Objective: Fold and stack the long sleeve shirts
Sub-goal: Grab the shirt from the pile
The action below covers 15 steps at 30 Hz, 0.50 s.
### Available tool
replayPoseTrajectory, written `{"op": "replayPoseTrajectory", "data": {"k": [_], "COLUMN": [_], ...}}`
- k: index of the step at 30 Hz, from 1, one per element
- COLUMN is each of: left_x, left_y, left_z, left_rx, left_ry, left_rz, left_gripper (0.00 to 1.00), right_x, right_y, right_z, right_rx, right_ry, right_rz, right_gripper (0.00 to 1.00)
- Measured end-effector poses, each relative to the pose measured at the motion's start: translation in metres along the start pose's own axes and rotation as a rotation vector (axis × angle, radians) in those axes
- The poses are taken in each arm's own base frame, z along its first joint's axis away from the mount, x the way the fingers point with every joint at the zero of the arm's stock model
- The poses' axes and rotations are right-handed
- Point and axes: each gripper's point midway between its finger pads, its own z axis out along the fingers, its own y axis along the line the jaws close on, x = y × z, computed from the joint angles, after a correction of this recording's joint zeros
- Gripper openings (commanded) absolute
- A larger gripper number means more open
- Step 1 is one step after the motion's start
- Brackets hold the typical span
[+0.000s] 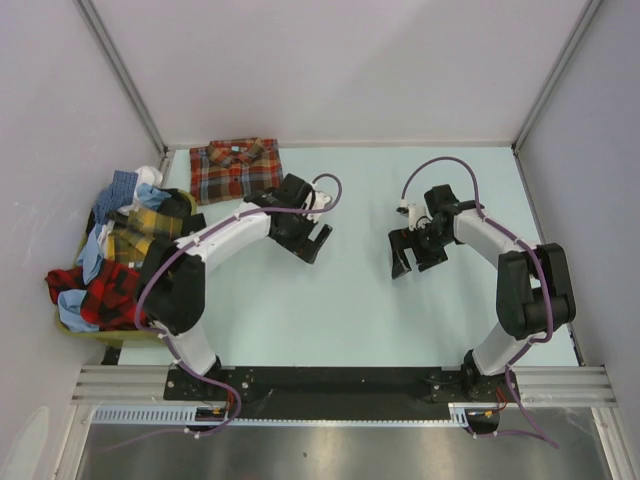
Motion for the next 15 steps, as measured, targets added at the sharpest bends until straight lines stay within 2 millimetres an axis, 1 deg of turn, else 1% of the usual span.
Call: {"op": "replayPoseTrajectory", "data": {"k": [3, 5, 6, 8, 9, 11, 13, 14, 15], "left_x": [-0.009, -0.020, -0.025, -0.032, -0.036, -0.044, -0.041, -0.037, -0.030], "left_y": [0.001, 0.003, 0.006, 0.023, 0.040, 0.083, 0.122, 0.132, 0.137], "left_z": [-0.007, -0.015, -0.021, -0.044, -0.060, -0.102, -0.150, -0.170, -0.193], "left_rx": [-0.001, 0.015, 0.031, 0.064, 0.059, 0.002, -0.095, -0.131, -0.163], "left_ry": [-0.016, -0.050, -0.071, -0.126, -0.164, -0.264, -0.365, -0.401, -0.440], "left_rz": [0.007, 0.005, -0.001, -0.045, -0.073, -0.131, -0.162, -0.168, -0.163], "left_gripper": [0.99, 0.99, 0.99, 1.00, 0.99, 0.99, 0.98, 0.98, 0.97], "right_x": [0.001, 0.001, 0.002, 0.003, 0.003, 0.004, 0.004, 0.004, 0.004], "right_y": [-0.001, -0.001, -0.001, 0.000, -0.001, 0.000, 0.000, 0.000, 0.000], "right_z": [0.000, 0.000, 0.000, 0.000, -0.001, -0.001, -0.001, -0.001, -0.001], "right_rx": [0.003, 0.003, 0.003, 0.002, 0.003, 0.002, 0.002, 0.002, 0.002], "right_ry": [0.002, 0.006, 0.007, 0.011, 0.012, 0.014, 0.016, 0.017, 0.017], "right_rz": [-0.002, -0.004, -0.004, -0.004, -0.005, -0.004, -0.004, -0.003, -0.003], "right_gripper": [1.00, 1.00, 1.00, 1.00, 1.00, 1.00, 1.00, 1.00, 1.00]}}
